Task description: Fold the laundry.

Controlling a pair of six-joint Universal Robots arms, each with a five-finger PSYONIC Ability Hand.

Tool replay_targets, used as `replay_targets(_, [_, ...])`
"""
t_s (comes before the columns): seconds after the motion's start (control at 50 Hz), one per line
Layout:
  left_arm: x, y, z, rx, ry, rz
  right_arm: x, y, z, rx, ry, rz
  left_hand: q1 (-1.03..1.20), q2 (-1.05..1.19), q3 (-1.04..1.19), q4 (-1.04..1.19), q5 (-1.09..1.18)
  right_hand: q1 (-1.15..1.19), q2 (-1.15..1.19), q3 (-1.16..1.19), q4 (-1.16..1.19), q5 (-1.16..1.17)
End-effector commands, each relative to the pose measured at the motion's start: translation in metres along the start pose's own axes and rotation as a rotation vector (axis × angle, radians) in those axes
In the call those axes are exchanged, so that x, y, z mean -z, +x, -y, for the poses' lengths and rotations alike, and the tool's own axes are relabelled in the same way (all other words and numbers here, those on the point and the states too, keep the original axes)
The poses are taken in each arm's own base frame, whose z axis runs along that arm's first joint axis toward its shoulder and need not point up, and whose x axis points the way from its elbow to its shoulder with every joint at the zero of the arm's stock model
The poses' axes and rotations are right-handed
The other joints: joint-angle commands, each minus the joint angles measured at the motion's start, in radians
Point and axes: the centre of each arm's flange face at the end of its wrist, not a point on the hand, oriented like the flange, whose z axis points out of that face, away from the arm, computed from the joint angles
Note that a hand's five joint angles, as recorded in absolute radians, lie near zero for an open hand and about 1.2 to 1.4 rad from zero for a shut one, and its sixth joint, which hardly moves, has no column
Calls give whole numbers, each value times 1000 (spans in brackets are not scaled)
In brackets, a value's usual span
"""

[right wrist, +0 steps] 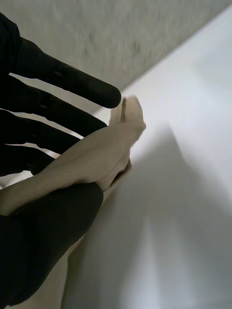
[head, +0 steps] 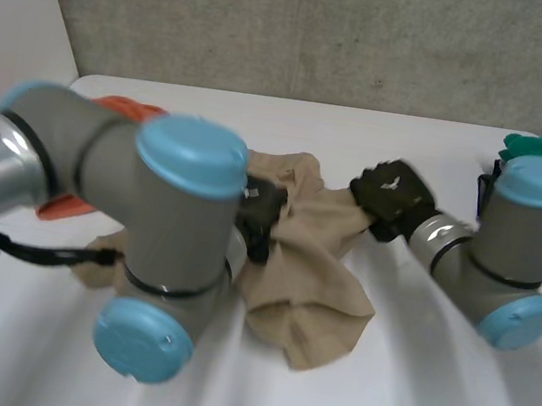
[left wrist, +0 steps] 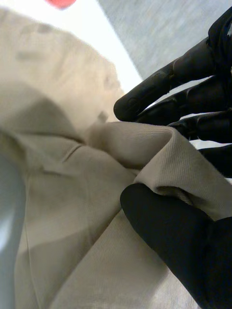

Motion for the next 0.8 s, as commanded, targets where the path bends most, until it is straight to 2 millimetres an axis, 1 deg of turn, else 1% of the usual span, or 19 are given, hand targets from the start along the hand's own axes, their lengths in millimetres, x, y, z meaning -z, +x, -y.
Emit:
replay_targets(0.02, [28, -49, 72, 33, 175, 42, 54, 43, 59, -44, 45, -139, 263, 205, 217, 204, 223, 313, 222, 218, 205, 230])
replay_targets(0.06, [31, -61, 84, 25, 208, 41, 72, 49, 75, -54, 46, -154, 263, 205, 217, 204, 223, 313, 222, 218, 205, 230])
replay_targets(0.08, [34, -70, 93, 14, 235, 39, 90, 51, 89, -61, 28, -154, 263, 205, 217, 204, 223, 313, 222, 218, 205, 230])
replay_targets(0.14, [29, -88, 102, -18, 259, 46, 117, 48, 102, -87, -42, -117, 263, 205, 217, 204, 223, 313, 222, 218, 205, 230])
replay_targets(0.18, [24, -97, 102, -36, 254, 55, 125, 42, 101, -108, -100, -80, 263, 205, 217, 204, 223, 313, 222, 218, 205, 230])
replay_targets(0.24, [-5, -109, 81, -81, 173, 64, 135, 14, 101, -141, -199, 45, 263, 205, 217, 204, 223, 313, 222, 218, 205, 230])
replay_targets(0.26, [-12, -110, 76, -91, 159, 64, 137, -7, 101, -142, -240, 129, 263, 205, 217, 204, 223, 313, 222, 218, 205, 230])
replay_targets(0.3, [-29, -114, 62, -119, 119, 75, 133, -21, 97, -138, -269, 171, 263, 205, 217, 204, 223, 313, 222, 218, 205, 230])
replay_targets(0.38, [-75, -138, 19, -192, -7, 147, 102, -54, 71, -113, -352, 187, 263, 205, 217, 204, 223, 313, 222, 218, 205, 230])
replay_targets(0.42, [-87, -144, 6, -201, -48, 163, 86, -69, 59, -106, -375, 167, 263, 205, 217, 204, 223, 313, 222, 218, 205, 230])
replay_targets(0.44, [-88, -144, 5, -199, -49, 162, 81, -71, 56, -104, -376, 153, 115, 57, 69, 56, 75, 313, 222, 218, 205, 230])
replay_targets(0.46, [-86, -143, 9, -192, -39, 149, 72, -76, 52, -103, -371, 128, -325, -383, -371, -385, -365, -106, -196, -201, -214, -189])
replay_targets(0.48, [-84, -142, 13, -188, -31, 149, 68, -77, 51, -101, -368, 113, -536, -594, -582, -595, -576, -322, -413, -417, -431, -406])
replay_targets(0.52, [-72, -143, 30, -182, 9, 157, 62, -72, 54, -110, -344, 65, -831, -889, -877, -890, -871, -823, -914, -918, -932, -907])
replay_targets(0.54, [-67, -143, 36, -178, 22, 163, 61, -70, 56, -116, -336, 53, -867, -925, -913, -926, -907, -908, -999, -1004, -1017, -992])
replay_targets(0.62, [-33, -150, 65, -163, 82, 229, 75, -56, 76, -170, -288, 19, -959, -1017, -1005, -1018, -999, -908, -999, -1004, -1017, -992])
replay_targets(0.7, [19, -154, 86, -157, 137, 289, 107, -36, 107, -198, -197, -11, -959, -1017, -1005, -1018, -999, -908, -999, -1004, -1017, -992])
replay_targets(0.74, [34, -151, 85, -159, 141, 286, 116, -27, 113, -199, -181, -31, -955, -1013, -1001, -1015, -995, -908, -999, -1004, -1017, -992])
replay_targets(0.8, [62, -140, 67, -171, 110, 239, 132, -13, 110, -190, -207, -59, -864, -923, -911, -924, -905, -908, -999, -1004, -1017, -992])
